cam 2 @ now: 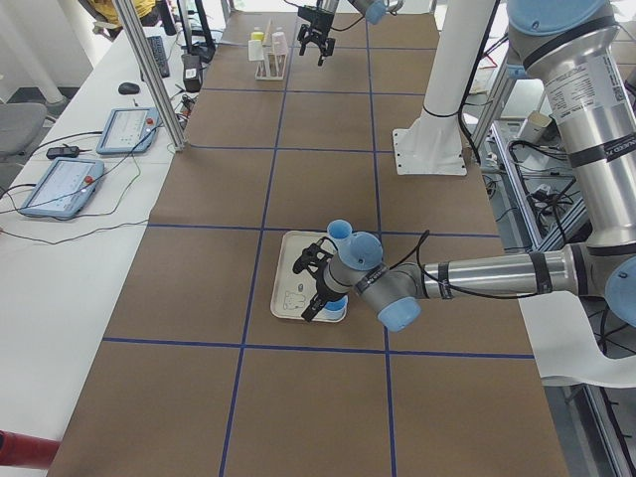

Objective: Transfer IKEA cup to right arm and place on rack

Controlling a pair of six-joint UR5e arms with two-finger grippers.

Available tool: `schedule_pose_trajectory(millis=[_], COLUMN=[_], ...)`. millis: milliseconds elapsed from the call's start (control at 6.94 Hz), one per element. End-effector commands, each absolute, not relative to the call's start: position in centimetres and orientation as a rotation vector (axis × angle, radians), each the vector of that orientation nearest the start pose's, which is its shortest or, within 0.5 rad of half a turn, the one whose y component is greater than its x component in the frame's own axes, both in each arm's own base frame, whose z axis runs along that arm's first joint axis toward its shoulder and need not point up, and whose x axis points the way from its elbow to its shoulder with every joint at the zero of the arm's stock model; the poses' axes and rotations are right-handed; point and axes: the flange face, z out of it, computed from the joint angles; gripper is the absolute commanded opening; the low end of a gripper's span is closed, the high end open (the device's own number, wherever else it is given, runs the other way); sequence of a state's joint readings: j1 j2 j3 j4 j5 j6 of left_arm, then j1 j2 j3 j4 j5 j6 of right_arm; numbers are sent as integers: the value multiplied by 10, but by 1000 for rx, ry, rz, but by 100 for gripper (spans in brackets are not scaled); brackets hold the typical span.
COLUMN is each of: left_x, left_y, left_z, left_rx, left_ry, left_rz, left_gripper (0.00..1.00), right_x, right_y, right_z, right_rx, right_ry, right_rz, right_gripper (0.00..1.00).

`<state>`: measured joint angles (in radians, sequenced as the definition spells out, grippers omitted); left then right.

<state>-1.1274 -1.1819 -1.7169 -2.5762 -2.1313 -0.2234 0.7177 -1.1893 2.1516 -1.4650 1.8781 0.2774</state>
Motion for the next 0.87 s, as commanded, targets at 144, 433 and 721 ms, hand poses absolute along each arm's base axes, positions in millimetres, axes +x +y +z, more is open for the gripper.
schedule_pose_trajectory(millis=[144,433,721], left_x=[101,100,100], left_y=[-338,-335,-335], left_z=[656,665,665], left_rx=[484,502,518], left_ry=[769,775,781], left_rz=[486,493,498], left_gripper=[100,59,42], right_x=[-320,-320,-320], right_y=[-417,-417,-417], right_z=[196,196,197], right_rx=[759,757,756], right_ry=[-814,-813,-812], right_rz=[-680,-679,-679], right_gripper=[99,99,99])
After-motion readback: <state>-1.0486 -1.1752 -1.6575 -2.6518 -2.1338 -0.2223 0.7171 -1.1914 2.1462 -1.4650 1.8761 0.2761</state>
